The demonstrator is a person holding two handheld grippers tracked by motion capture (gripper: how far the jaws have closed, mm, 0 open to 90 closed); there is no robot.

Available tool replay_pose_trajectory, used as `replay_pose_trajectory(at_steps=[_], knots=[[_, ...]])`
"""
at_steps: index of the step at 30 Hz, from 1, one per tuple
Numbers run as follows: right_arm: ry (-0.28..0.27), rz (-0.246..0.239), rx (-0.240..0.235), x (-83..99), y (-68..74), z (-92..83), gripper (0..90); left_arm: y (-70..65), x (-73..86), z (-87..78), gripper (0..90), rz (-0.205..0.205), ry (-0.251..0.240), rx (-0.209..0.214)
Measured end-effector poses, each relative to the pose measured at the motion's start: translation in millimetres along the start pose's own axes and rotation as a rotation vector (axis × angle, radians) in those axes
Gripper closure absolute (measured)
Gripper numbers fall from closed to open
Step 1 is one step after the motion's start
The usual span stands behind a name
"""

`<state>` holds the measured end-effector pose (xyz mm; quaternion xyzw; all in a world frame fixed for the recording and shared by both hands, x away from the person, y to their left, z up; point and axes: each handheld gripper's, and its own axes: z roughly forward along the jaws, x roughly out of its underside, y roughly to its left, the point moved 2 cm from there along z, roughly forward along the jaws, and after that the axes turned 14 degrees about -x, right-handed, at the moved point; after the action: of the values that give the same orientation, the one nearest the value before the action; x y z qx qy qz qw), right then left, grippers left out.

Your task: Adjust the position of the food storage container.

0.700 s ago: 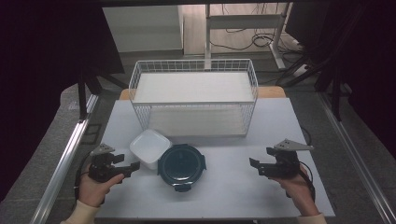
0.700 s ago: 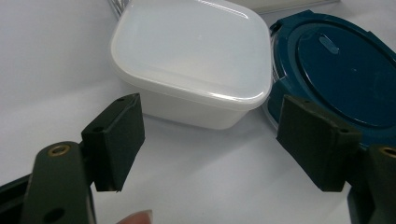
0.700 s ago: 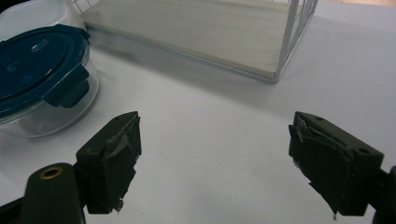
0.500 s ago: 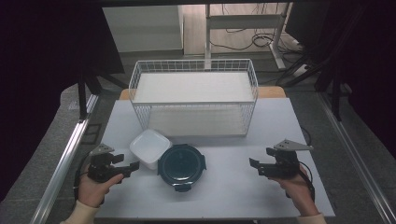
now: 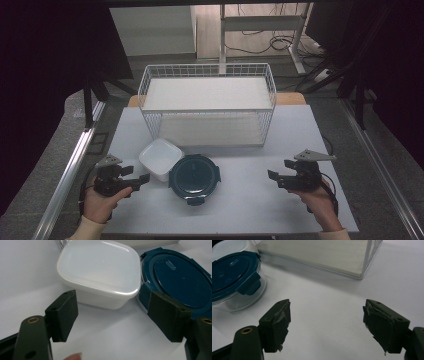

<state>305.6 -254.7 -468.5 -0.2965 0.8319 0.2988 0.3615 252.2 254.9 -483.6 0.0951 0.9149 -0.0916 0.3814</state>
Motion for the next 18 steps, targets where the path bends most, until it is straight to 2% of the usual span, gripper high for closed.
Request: replay_pose_trajectory(at_steps=[14,18], knots=[[0.006,0.020,-0.019,-0.9,-2.5,-3.0,26.7,0.0,-1.1,-4.2,27.7,-0.013,-0.002,0.017],[0.009,0.023,-0.021,-1.2,-2.4,-3.6,27.0,-3.3,-1.4,-5.9,34.4,-0.010,0.006,0.025]])
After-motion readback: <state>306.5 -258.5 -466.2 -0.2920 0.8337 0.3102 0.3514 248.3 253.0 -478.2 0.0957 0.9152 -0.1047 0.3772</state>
